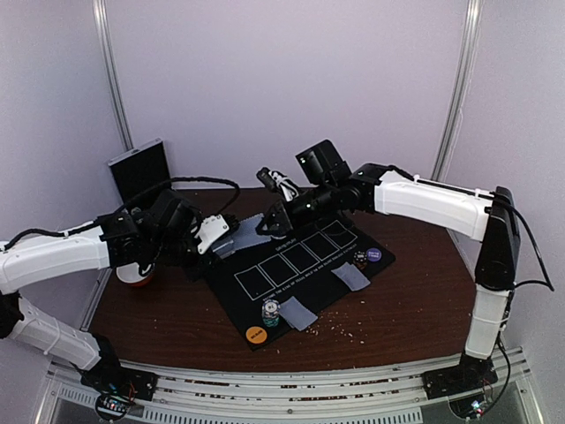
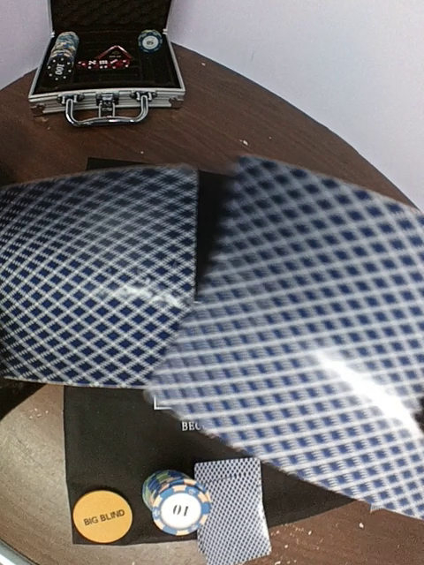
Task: Distribute texas hold em gaming equipment
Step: Pick up the poker card from the face-down deck piles, then flop the poker card in the community card area.
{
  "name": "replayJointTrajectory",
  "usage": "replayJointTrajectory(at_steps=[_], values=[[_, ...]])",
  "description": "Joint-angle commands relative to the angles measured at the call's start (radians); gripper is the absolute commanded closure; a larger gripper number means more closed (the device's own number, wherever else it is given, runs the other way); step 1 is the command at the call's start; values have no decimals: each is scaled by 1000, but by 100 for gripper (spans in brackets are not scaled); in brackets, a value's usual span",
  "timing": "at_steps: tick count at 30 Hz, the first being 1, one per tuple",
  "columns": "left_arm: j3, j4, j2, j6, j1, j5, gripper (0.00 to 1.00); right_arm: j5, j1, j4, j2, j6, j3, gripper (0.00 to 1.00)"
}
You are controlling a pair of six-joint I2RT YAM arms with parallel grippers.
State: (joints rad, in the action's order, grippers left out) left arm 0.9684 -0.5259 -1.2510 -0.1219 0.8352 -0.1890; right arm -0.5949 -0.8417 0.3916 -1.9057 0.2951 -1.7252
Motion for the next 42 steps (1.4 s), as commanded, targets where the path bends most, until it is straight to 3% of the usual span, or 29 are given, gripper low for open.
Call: replayJointTrajectory(at_steps=[1,6,15,24,32,42], values=[[-8,78,-20,82,-36,-78,60,258,16,94,83,-140,14,100],[-20,82,-7,138,-103,-115,60,697,-35,62,92,-481,92,100],[-24,58,32,191,-207,-149,60,899,-176,-274,-140,-1084,85,100],[-46,71,63,161,-241,-129,60,827,-196,-118,-320,-1204,-37,100],[-54,81,70,150,-252,-114,60,759,-210,-5,-376,-1241,-79,100],[-57,79,80,146,-255,-104,60,776,-219,17,-419,-1291,-133,100]])
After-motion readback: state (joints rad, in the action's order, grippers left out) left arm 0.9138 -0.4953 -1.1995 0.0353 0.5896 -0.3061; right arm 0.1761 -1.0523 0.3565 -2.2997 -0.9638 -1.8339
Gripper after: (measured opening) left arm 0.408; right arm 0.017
